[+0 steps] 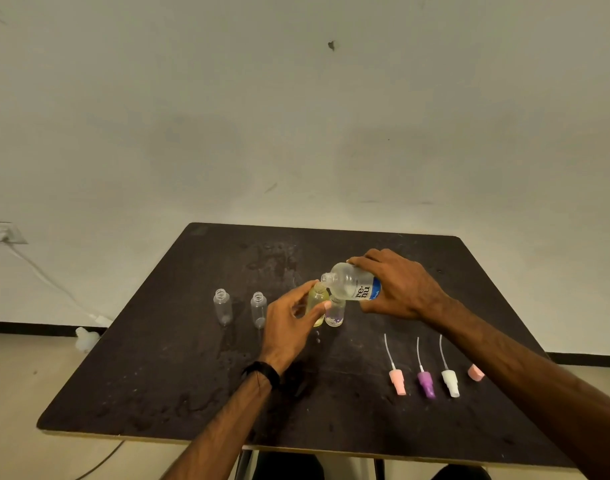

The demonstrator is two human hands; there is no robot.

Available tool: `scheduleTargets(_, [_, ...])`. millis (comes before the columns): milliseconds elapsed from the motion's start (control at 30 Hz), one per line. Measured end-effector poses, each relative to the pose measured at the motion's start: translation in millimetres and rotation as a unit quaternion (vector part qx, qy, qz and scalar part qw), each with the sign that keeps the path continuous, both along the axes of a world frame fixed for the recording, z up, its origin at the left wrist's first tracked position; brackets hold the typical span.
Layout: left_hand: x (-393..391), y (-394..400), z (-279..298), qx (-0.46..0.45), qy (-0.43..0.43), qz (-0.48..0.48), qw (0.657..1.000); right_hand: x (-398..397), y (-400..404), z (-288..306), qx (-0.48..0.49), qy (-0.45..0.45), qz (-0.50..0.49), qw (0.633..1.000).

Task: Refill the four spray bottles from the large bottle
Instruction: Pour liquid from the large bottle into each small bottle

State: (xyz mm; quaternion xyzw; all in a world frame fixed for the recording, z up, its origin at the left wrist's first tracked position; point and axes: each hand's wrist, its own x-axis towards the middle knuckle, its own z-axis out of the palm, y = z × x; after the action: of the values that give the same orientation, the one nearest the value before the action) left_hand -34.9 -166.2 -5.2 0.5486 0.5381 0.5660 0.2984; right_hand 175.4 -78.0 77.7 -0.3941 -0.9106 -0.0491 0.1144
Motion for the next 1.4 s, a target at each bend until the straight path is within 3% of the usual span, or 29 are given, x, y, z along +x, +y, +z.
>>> scheduleTargets(200, [1, 10, 11, 0.01, -0.004, -0.006, 1.0, 0, 8, -1, -0.031, 0.047, -0.018, 0.998])
scheduleTargets(333, [2, 19, 8, -0.002, -0.022, 0.007, 1.0, 2, 12, -2, -0.089, 0.144, -0.055, 0.984])
scheduleTargets(567, [-4, 27, -6, -0.031, -0.03, 0.014, 0.999, 19, 24, -4, -0.175, 0.352, -0.133, 0.91])
scheduleTargets(700, [-6, 28, -17, -0.053, -0.02, 0.01, 0.998, 36, 34, -21, -0.2, 0.419, -0.172, 0.869])
scheduleTargets(1033, [-11, 35, -40, -0.108, -0.009, -0.011, 0.994, 68, 47, -59, -0.229, 0.459, -0.223, 0.828])
scheduleTargets(1400, [-14, 40, -55, -0.129, -0.033, -0.025, 0.991, 62, 46, -72, -0.25, 0.471, -0.215, 0.818])
